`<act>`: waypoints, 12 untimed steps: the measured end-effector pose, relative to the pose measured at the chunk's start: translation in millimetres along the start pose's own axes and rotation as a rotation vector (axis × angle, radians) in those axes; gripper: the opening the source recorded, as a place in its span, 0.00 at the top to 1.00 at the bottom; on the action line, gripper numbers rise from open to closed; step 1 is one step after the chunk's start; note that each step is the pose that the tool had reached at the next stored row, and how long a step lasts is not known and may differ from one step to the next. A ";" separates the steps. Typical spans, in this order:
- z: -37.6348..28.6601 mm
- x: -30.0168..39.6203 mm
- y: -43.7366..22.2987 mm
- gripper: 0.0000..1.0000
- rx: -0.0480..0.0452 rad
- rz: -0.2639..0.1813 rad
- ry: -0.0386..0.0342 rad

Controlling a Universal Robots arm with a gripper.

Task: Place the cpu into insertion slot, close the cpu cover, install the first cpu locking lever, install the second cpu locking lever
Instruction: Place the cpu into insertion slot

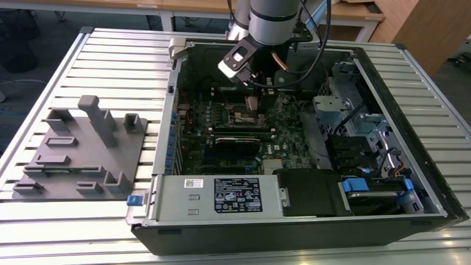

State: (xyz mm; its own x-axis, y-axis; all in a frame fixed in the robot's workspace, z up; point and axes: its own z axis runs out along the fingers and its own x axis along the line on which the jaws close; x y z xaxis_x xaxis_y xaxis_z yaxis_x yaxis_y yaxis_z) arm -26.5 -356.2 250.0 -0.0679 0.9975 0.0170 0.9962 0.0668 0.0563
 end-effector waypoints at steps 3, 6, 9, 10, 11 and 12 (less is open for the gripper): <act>0.4 0.0 0.0 0.46 -0.0001 0.000 0.0002; 0.4 0.0 0.0 0.46 0.0000 0.000 0.0000; 0.7 0.0 0.0 0.46 0.0000 0.000 0.0000; 0.8 0.0 0.0 0.46 -0.0001 0.000 0.0001; 1.0 0.0 -0.1 0.46 -0.0001 0.000 0.0002; 1.2 0.0 -0.1 0.46 -0.0001 0.000 0.0001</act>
State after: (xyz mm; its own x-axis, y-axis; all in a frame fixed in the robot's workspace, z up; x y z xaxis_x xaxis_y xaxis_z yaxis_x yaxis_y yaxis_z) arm -26.5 -356.2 248.9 -0.0679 0.9975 0.0172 0.9962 0.0668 0.0564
